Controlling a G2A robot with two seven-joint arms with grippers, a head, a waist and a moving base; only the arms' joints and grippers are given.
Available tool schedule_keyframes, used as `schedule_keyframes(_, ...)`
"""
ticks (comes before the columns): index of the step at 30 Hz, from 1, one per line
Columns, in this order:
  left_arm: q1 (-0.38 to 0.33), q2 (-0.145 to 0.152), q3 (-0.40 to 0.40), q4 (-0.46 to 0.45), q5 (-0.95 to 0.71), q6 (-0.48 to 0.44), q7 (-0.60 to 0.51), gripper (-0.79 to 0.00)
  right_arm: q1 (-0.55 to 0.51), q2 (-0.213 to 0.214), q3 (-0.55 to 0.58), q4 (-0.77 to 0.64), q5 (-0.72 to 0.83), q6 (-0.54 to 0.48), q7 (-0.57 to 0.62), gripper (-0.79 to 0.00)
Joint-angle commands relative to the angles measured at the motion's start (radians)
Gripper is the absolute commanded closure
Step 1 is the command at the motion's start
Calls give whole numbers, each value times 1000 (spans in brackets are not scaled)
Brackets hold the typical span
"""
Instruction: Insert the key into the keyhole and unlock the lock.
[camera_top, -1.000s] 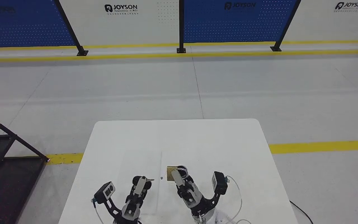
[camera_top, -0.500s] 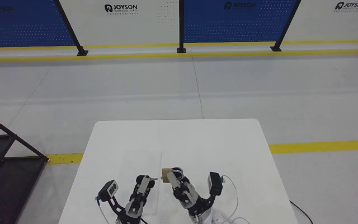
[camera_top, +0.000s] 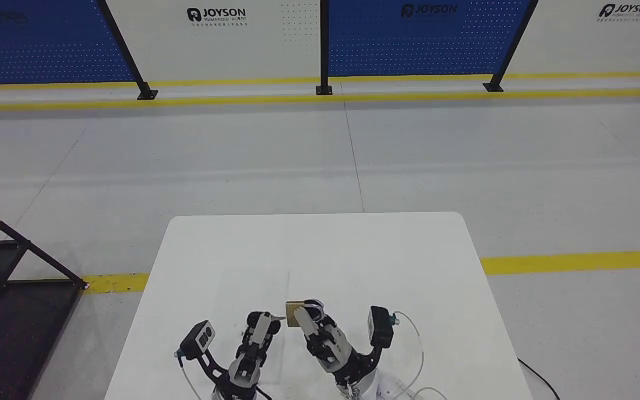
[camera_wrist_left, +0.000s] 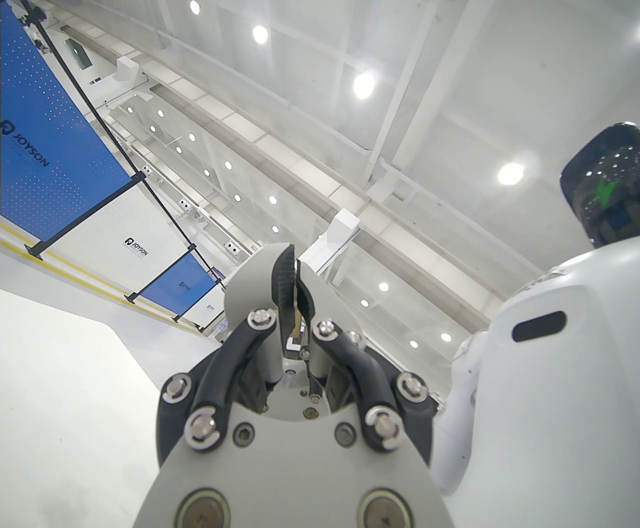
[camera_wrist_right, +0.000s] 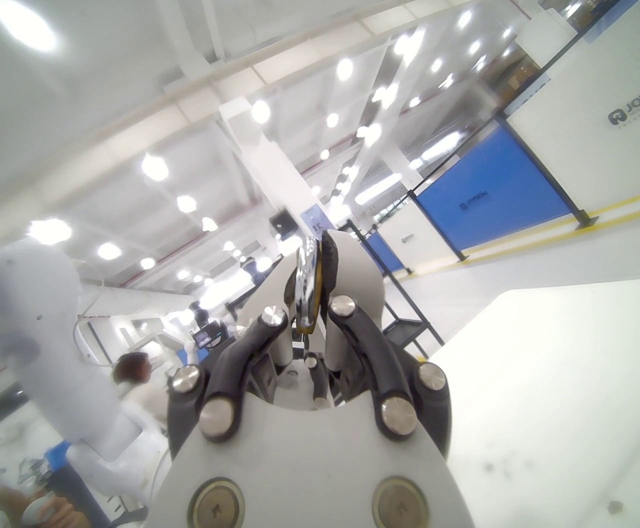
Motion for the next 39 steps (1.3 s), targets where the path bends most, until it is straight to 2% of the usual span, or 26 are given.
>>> schedule_keyframes(1,0,-5,1,4,9,0,0,0,1,1,-1,-1,2,2,1,0)
schedule_keyframes(39,0,-78,-22,29,41,0,0,0,26,9,-33,4,15,20,-7,0)
